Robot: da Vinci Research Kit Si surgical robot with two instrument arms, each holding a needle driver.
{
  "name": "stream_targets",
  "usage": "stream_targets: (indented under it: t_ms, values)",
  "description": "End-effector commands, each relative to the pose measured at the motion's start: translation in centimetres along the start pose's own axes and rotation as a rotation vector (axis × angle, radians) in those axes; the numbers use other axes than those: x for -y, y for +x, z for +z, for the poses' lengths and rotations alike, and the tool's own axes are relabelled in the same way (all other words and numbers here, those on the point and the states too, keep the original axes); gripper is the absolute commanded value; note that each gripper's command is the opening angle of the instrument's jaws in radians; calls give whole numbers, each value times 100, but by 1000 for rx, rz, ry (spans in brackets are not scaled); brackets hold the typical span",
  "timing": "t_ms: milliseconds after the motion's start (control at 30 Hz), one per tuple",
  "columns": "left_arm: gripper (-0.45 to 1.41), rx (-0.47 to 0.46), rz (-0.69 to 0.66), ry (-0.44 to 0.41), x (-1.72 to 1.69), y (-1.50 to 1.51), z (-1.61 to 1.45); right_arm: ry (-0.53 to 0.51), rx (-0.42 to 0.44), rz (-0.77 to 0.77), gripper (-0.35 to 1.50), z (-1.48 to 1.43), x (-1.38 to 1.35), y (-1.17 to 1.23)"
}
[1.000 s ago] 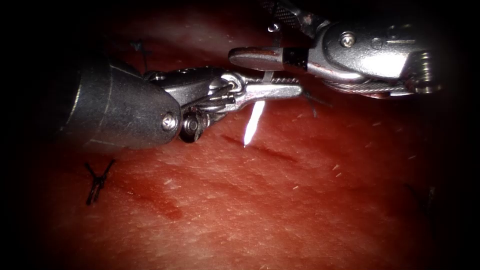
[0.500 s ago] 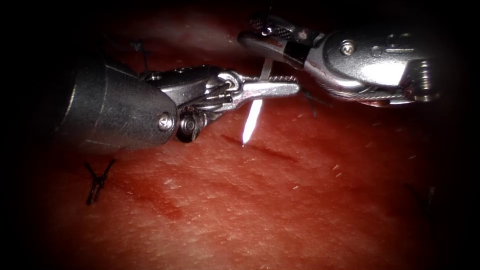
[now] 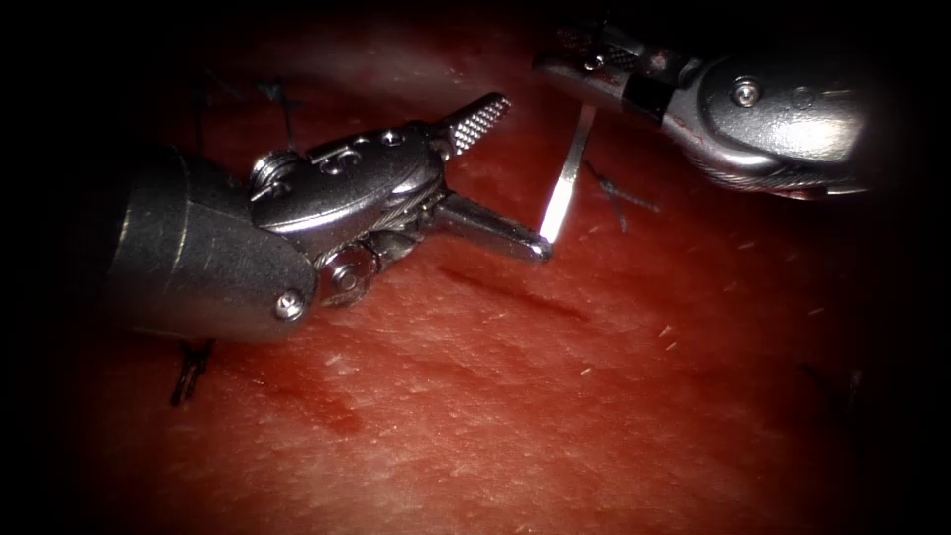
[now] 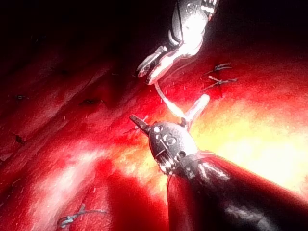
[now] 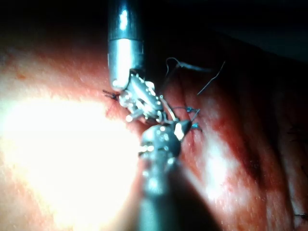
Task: Wound Closure
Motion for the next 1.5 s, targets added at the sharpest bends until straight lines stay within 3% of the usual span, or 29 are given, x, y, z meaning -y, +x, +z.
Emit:
stream_targets:
  t_ms: [33,167,233,333,567,867,967,1100,1500]
  values:
    - [135,14,12,19,1,-5,2,3,-28,-14,-35,8,4,-8]
    - [123,115,115,107,-5,-17,-14,33,-68,-58,-35,17,8,-25]
    - [96,248,146,155,-10,-33,-24,48,-91,-95,-35,25,11,-44]
    - [88,376,186,200,-16,-45,-26,55,-109,-131,-35,31,13,-63]
    - [41,425,244,150,-25,-65,-22,56,-126,-265,-35,39,15,-88]
    - [2,653,291,195,-29,-81,-5,17,-165,-335,-35,45,24,-92]
    - [1,735,312,251,-25,-83,0,16,-168,-349,-35,47,30,-98]
    - [-8,771,321,262,-16,-92,3,4,-184,-366,-35,48,35,-102]
    - [-3,873,347,267,0,-129,4,-57,-181,-489,-35,51,43,-111]
